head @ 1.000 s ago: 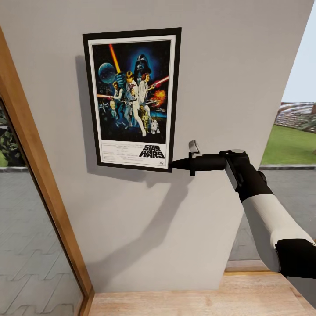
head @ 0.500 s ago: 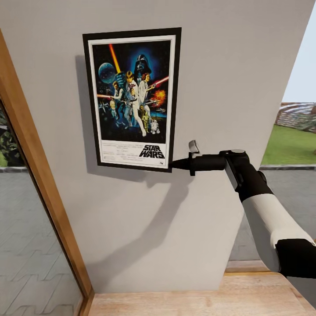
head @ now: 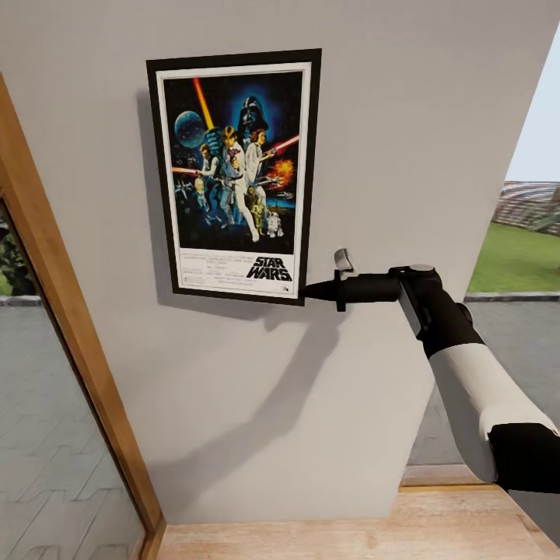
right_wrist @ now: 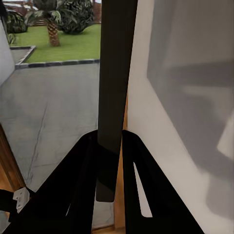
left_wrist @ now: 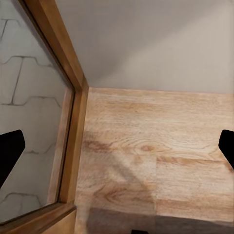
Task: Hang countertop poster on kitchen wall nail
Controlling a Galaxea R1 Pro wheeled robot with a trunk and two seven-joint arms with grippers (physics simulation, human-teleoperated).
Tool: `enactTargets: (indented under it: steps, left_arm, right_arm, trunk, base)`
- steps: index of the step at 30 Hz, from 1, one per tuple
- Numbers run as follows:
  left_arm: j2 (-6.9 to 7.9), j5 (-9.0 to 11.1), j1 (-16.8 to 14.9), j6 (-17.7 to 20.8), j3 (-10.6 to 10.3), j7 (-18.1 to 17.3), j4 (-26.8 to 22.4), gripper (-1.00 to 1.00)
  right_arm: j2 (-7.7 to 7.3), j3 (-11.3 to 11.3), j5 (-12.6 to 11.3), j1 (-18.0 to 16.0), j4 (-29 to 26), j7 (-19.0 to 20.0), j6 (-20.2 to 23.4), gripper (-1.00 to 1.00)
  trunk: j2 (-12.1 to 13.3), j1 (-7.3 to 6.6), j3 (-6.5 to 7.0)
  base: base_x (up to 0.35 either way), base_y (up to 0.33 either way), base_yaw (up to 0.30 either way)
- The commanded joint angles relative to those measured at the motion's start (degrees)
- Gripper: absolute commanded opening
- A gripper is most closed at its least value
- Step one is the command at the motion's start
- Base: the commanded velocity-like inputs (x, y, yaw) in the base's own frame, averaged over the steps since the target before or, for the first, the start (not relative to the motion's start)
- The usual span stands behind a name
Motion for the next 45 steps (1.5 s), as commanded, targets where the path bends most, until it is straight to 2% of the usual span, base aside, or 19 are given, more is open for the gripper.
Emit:
enactTargets:
  steps: [1,26,45]
  left_arm:
    - [-0.03,-0.12,0.03,0.26,0.17,-0.38,-0.12,1.0]
    - [-0.03,-0.12,0.04,0.26,0.18,-0.38,-0.17,1.0]
    - [0.5,-0.12,0.03,0.26,0.18,-0.38,-0.17,1.0]
  right_arm:
    - [-0.04,0.1,-0.12,-0.03,-0.02,0.17,0.76,-1.0]
    - [-0.13,0.08,-0.12,-0.03,-0.02,0.17,0.76,-1.0]
    - [-0.1,0.08,-0.12,-0.03,-0.02,0.21,0.76,-1.0]
  trunk:
    - [-0.06,0.03,-0.04]
    - [-0.06,0.03,-0.04]
    - [-0.06,0.03,-0.04]
  base:
    - [0.002,0.0,0.0]
    - [0.035,0.0,0.0]
    - [0.059,0.0,0.0]
